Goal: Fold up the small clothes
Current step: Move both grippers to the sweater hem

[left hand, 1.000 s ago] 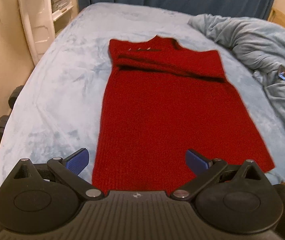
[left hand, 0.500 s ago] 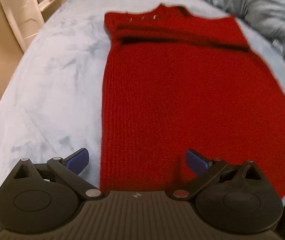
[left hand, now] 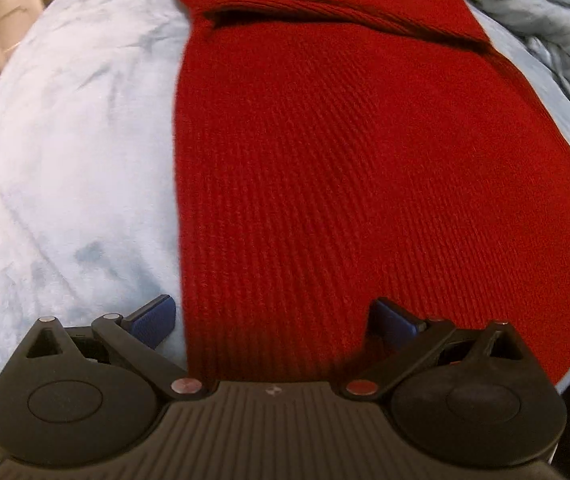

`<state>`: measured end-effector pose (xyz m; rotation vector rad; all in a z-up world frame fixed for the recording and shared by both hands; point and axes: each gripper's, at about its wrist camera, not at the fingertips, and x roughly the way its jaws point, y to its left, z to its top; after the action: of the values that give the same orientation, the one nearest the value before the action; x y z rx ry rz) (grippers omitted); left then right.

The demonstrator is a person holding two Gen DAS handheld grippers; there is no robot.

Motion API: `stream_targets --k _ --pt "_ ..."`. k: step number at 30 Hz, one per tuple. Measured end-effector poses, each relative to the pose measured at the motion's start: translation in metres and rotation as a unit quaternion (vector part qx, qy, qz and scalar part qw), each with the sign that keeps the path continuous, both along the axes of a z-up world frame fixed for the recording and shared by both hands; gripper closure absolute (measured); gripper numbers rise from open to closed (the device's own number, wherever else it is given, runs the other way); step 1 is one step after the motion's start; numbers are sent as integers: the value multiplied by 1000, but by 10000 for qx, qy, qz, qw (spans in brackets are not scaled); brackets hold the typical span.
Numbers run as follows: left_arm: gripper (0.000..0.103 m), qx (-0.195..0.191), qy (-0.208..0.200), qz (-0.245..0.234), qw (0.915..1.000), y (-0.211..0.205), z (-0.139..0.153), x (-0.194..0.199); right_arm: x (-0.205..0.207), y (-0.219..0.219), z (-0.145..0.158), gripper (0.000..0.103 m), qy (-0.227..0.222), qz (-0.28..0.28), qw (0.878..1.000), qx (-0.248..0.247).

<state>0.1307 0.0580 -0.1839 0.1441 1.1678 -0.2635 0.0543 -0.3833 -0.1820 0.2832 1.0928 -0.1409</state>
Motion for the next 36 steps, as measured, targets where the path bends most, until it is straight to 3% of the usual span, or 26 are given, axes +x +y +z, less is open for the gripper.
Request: stream_targets --k 6,24,36 --pt "0 -33 14 -34 10000 2 -3 0 -6 9 4 7 62 409 9985 364" --pt "0 -32 -195 84 9998 -1 -2 -10 -3 10 -1 1 132 514 9978 385" --pt "0 12 10 193 9998 -1 0 0 -3 12 0 1 141 512 9980 350"
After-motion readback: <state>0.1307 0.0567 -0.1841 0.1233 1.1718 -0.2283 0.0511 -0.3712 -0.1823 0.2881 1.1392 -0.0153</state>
